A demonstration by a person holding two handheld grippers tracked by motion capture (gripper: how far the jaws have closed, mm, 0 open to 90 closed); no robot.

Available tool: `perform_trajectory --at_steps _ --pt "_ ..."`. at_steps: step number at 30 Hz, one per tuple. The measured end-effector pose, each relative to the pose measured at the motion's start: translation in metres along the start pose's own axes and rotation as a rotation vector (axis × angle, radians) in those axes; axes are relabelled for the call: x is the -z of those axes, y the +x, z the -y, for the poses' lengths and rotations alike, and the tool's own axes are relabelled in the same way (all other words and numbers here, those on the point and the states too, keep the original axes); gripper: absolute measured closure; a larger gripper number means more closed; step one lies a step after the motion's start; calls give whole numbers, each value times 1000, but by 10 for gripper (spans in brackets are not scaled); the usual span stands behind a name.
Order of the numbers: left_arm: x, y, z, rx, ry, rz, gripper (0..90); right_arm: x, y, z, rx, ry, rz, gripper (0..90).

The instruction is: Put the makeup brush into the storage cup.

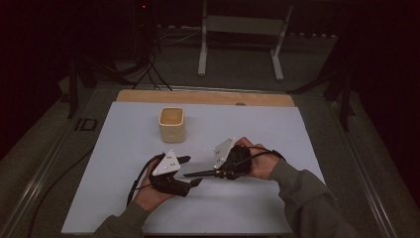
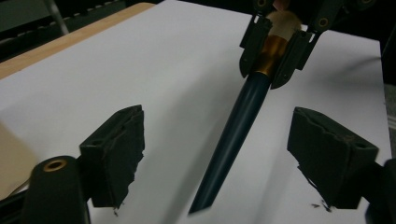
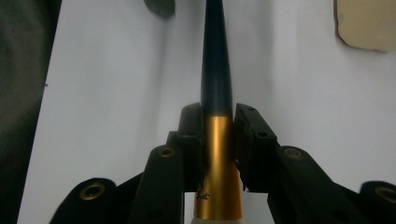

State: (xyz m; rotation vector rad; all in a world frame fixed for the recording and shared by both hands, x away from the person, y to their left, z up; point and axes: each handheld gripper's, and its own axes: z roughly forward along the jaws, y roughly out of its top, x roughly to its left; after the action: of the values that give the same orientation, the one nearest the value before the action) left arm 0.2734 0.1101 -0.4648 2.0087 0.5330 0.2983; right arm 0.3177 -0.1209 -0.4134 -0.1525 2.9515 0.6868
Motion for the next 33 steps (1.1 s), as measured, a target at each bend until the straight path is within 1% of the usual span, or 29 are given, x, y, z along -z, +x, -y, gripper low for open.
perform_trajectory --at_steps 1,2,3,4,6,7,8,10,11,12,13,14,15,16,18,21,22,23,24,25,27,28,29,30,31,33 --pt "-2 -1 -1 -8 6 6 211 0 0 0 0 0 0 730" --pt "-6 -2 -2 -19 14 21 233 0 1 -2 3 -2 -5 731" --pt "-6 -2 -2 -19 14 21 243 0 1 -3 9 -3 -6 730" --pt "-10 -4 -4 -31 25 33 255 0 1 -3 12 -5 -6 730" --pt "-12 -5 -4 -38 33 38 290 0 2 -5 13 -8 -13 731" --pt "-14 -6 -4 -45 43 43 290 0 2 -5 13 -8 -13 731" --pt "-18 -7 -4 -52 56 61 344 0 3 -6 22 -4 -17 730" --pt "-20 -8 -4 -71 70 70 395 0 3 -7 25 -1 -22 730" --pt "-20 -8 -4 -71 70 70 415 0 3 -7 25 -1 -22 730" --pt "-21 -9 -4 -84 85 90 449 -1 4 -7 31 -1 -22 730" --pt "-21 -9 -4 -84 85 90 480 -1 4 -8 34 0 -27 730" --pt "-22 -10 -5 -96 97 91 480 -1 4 -8 34 0 -27 730" --pt "-23 -11 -5 -99 102 95 520 -1 4 -8 37 2 -30 730" --pt "-23 -12 -5 -109 107 109 551 -1 5 -8 37 5 -36 730" --pt "-24 -12 -6 -118 122 122 567 -2 5 -8 44 11 -44 731" --pt "-26 -13 -6 -131 148 146 620 -3 6 -8 54 17 -55 730" --pt "-26 -13 -6 -131 148 146 633 -4 6 -9 56 17 -57 730" --pt "-28 -14 -6 -144 167 152 642 -4 6 -9 58 18 -57 730" --pt "-28 -14 -6 -144 167 152 645 -4 6 -9 61 21 -59 730" --pt "-31 -14 -5 -152 183 163 678 -4 6 -9 66 23 -61 730" --pt "-31 -14 -6 -157 189 166 729 -5 7 -9 75 31 -69 730" --pt "-33 -15 -6 -167 206 181 744 -5 8 -9 79 37 -68 729" --pt "-34 -17 -6 -179 213 174 754 -6 8 -9 87 40 -71 726" --pt "-34 -19 -6 -176 213 164 757 -7 8 -9 92 44 -68 716" --pt "-34 -18 -7 -172 214 170 760 -8 8 -8 86 44 -58 700" --pt "-35 -17 -6 -168 214 159 762 -8 8 -8 76 37 -56 564"
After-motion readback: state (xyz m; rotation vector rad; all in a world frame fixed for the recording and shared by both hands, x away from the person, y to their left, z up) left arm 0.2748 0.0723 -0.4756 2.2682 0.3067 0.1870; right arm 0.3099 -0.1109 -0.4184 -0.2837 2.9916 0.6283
